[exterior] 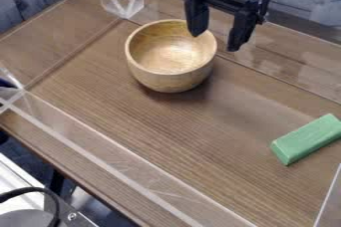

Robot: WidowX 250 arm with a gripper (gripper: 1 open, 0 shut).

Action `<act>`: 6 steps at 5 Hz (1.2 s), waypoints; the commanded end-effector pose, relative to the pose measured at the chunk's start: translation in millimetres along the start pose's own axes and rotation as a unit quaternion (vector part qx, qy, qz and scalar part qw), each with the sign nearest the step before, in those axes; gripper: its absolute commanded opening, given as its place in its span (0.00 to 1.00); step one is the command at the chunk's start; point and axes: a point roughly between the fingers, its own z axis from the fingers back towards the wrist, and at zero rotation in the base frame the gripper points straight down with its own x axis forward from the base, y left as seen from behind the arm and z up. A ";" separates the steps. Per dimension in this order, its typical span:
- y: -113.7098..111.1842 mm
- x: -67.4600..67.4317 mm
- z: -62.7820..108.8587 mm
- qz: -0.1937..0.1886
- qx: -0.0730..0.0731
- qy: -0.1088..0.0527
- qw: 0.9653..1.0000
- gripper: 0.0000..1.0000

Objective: Put the green block in the brown bowl

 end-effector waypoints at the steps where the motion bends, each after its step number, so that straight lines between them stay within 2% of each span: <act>1: -5.8 -0.1 -12.3 -0.020 -0.005 0.009 1.000 1.00; 2: -27.0 -11.0 -27.8 -0.082 -0.009 0.022 0.996 1.00; 3: -45.7 -20.1 -40.3 -0.149 -0.013 0.028 0.988 1.00; 4: -57.4 -22.4 -57.6 -0.173 -0.023 0.030 0.984 1.00; 5: -61.4 -23.5 -70.6 -0.199 -0.035 0.027 0.979 0.00; 6: -76.8 -23.4 -69.3 -0.210 -0.034 0.008 0.977 1.00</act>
